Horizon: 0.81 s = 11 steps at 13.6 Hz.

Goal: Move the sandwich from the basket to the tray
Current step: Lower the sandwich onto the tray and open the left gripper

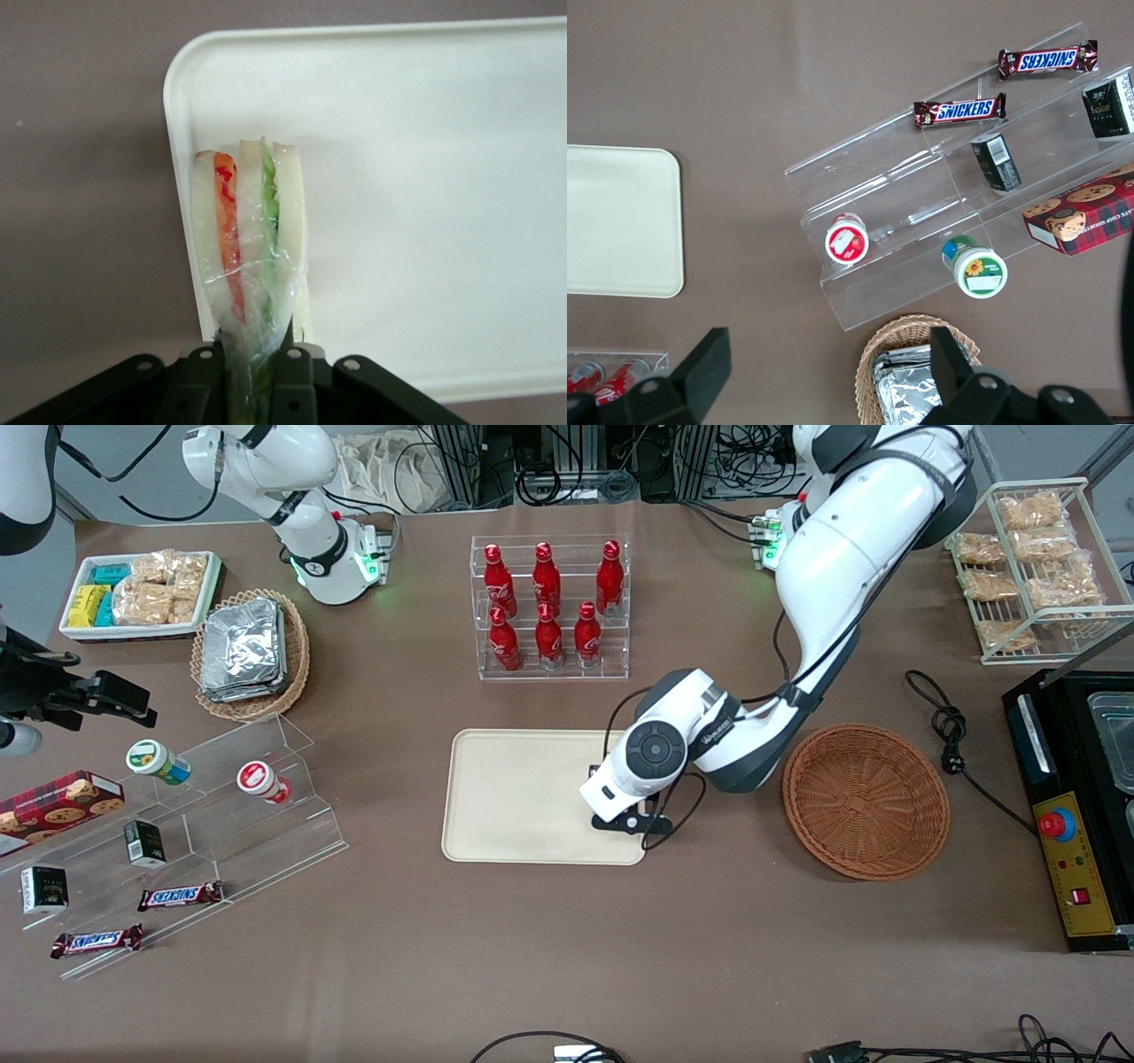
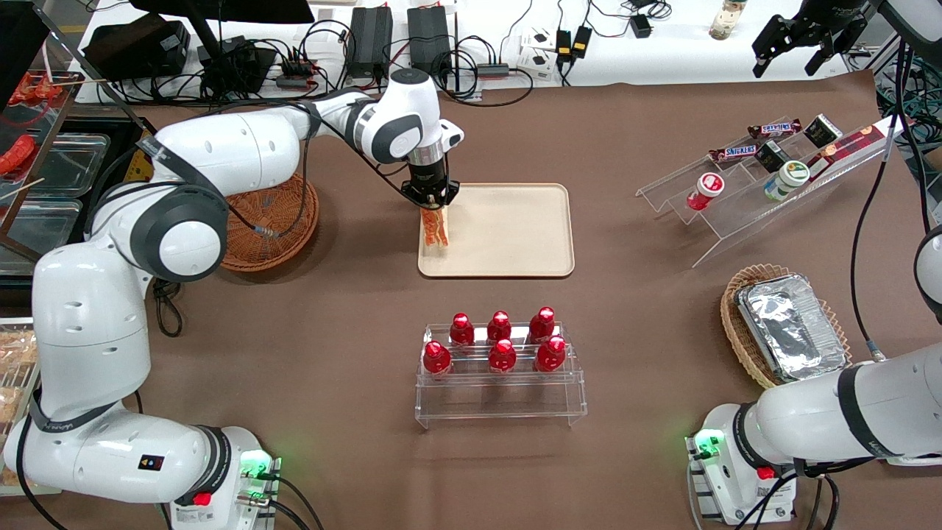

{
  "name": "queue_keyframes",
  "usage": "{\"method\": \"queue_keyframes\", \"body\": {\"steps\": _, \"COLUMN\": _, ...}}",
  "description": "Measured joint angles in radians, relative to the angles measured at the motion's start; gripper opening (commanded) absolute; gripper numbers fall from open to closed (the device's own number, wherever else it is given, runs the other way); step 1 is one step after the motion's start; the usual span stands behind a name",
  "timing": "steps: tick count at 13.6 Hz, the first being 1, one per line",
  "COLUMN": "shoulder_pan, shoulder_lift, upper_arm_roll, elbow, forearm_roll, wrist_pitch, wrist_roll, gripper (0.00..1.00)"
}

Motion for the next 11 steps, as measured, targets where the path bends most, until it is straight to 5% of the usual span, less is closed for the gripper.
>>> {"method": "queue_keyframes", "body": {"steps": 3, "shoulder_pan": -0.002, "shoulder_lift": 0.032, "upper_arm_roll": 0.0, "elbow": 0.0, "forearm_roll": 0.026, "wrist_pitch": 0.064, "wrist_roll": 0.05, "gripper": 0.02}}
{"method": "queue_keyframes", "body": {"steps": 4, "shoulder_pan": -0.002, "shoulder_lift": 0.044, "upper_arm_roll": -0.001, "elbow": 0.0, "forearm_roll": 0.049, "wrist_pitch": 0.077, "wrist_roll": 0.085, "gripper": 0.18}}
{"method": "queue_keyframes", "body": {"steps": 6, "shoulder_pan": -0.002, "shoulder_lift": 0.051, "upper_arm_roll": -0.007, "elbow": 0.002, "forearm_roll": 0.069, "wrist_pitch": 0.081, "wrist_roll": 0.122, "gripper": 1.0}}
{"method": "queue_keyframes", "body": {"steps": 11, "shoulder_pan": 0.003, "shoulder_lift": 0.039, "upper_arm_roll": -0.007, "elbow": 0.018, "forearm_roll": 0.072, "wrist_pitch": 0.064, "wrist_roll": 0.136, "gripper": 1.0}}
